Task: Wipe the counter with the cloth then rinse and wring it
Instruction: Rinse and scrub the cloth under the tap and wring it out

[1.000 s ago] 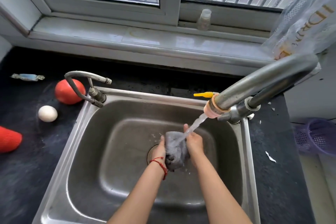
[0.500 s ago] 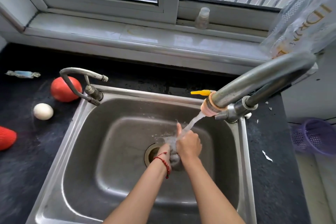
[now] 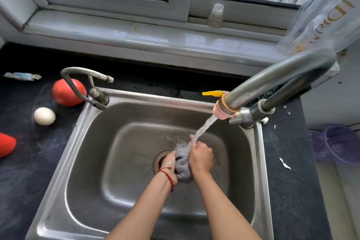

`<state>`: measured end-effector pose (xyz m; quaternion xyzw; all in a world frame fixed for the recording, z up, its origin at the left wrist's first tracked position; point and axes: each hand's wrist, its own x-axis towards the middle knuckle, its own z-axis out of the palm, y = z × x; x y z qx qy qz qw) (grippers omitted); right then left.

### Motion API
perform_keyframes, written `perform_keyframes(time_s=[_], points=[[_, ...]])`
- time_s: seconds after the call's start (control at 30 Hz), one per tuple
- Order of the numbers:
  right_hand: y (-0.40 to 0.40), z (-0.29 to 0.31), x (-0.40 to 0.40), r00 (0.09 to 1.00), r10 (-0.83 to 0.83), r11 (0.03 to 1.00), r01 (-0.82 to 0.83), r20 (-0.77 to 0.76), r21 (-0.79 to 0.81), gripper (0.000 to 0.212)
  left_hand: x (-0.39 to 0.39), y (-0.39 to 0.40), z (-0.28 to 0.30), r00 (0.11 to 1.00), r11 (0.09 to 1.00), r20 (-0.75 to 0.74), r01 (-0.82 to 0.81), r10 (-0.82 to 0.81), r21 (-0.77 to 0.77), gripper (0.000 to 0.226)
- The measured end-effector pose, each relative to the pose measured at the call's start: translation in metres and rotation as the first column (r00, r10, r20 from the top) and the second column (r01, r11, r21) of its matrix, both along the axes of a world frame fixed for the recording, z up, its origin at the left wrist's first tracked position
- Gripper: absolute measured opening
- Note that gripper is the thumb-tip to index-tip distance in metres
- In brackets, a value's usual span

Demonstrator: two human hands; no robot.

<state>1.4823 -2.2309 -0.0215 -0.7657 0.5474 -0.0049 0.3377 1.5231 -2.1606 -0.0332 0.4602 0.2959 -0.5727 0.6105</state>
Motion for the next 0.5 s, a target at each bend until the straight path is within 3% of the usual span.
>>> perform_keyframes(time_s=[0.07,0.17,0.23,0.33,0.37,0.43,0.5], points=[[-0.008,-0.003,-0.002,0.961,-0.183,0.967,0.139,0.206,0.215,0.046,0.002,0.002,0.002,0.989,0.984,0.035,-0.144,0.141,0.106,0.040],[-0.015,0.001,-0.003,0.839,-0.404,0.819,0.154,0.365,0.552,0.045,0.004,0.012,-0.003,0.979,0.959,0.067,-0.202,0.193,0.197,0.051],[-0.016,0.004,-0.006,0.798,-0.479,0.708,0.105,0.366,0.698,0.041,0.006,0.019,0.001,0.988,0.958,0.081,-0.147,0.130,0.246,0.049],[-0.008,0.011,-0.008,0.803,-0.466,0.629,0.006,0.371,0.777,0.023,0.012,0.021,-0.001,0.958,0.869,0.253,-0.010,-0.133,0.495,0.051],[-0.006,0.013,-0.008,0.804,-0.454,0.623,-0.023,0.385,0.782,0.021,0.013,0.018,0.003,0.940,0.888,0.286,0.039,-0.188,0.458,0.050],[0.000,0.019,-0.008,0.815,-0.425,0.613,-0.061,0.394,0.787,0.020,0.010,0.010,0.015,0.974,0.981,0.193,0.084,-0.119,0.177,0.045],[0.001,0.025,-0.010,0.854,-0.352,0.617,-0.095,0.383,0.781,0.024,0.008,0.003,0.020,0.992,1.000,0.121,0.021,-0.020,-0.004,0.030]])
